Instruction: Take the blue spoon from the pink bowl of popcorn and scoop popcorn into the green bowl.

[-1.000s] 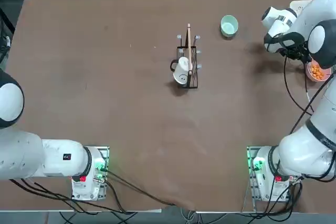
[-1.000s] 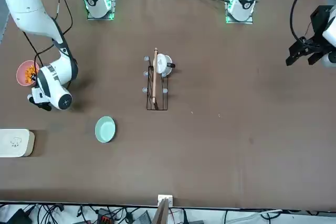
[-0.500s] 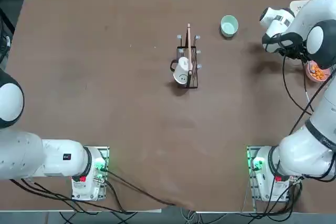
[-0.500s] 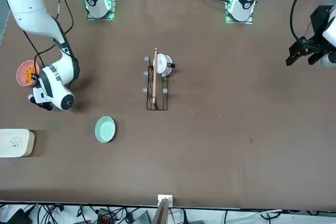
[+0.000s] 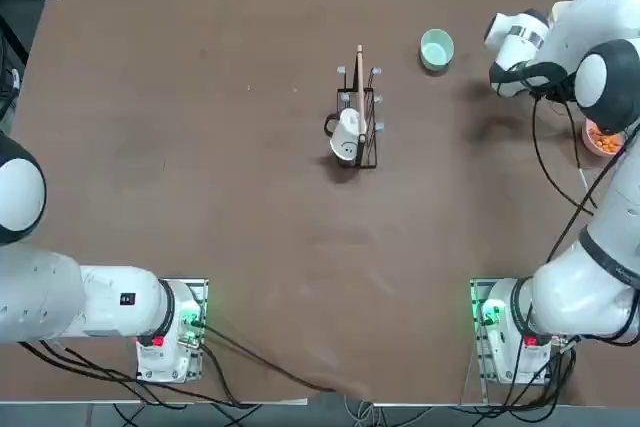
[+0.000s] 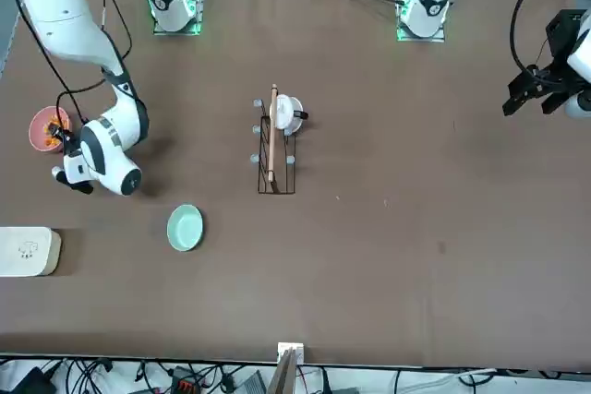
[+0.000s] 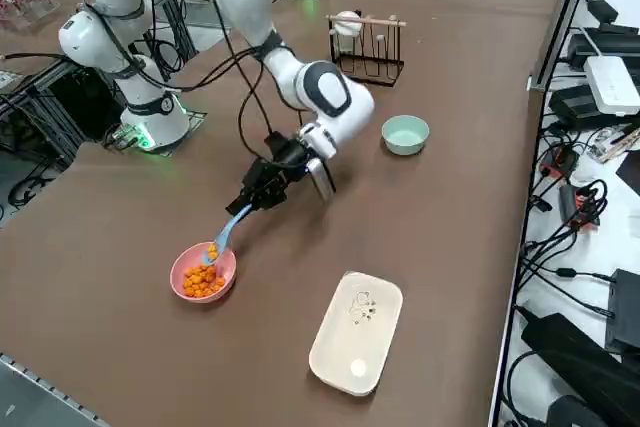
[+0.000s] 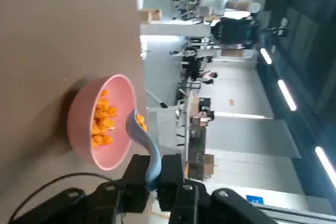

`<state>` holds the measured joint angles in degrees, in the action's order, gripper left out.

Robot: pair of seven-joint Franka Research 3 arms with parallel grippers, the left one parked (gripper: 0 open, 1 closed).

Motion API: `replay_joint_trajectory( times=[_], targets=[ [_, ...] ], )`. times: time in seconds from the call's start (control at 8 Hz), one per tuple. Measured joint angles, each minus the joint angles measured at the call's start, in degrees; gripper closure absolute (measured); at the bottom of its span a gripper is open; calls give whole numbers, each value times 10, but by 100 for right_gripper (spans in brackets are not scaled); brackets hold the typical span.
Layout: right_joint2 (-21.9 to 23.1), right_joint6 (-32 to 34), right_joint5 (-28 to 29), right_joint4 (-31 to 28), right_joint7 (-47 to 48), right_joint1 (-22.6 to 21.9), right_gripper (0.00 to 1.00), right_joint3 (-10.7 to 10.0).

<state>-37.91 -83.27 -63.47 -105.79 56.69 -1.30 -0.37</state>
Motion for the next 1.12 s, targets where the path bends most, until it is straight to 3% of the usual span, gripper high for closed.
replay_joint_trajectory(
  times=[0.5, 0.75, 1.12],
  targets=[
    [1, 79, 0, 91, -35, -109, 88, 4],
    [-1, 83, 0, 155, -97, -170, 88, 6],
    [-32, 92, 0, 245, -109, -254, 88, 8]
  ],
)
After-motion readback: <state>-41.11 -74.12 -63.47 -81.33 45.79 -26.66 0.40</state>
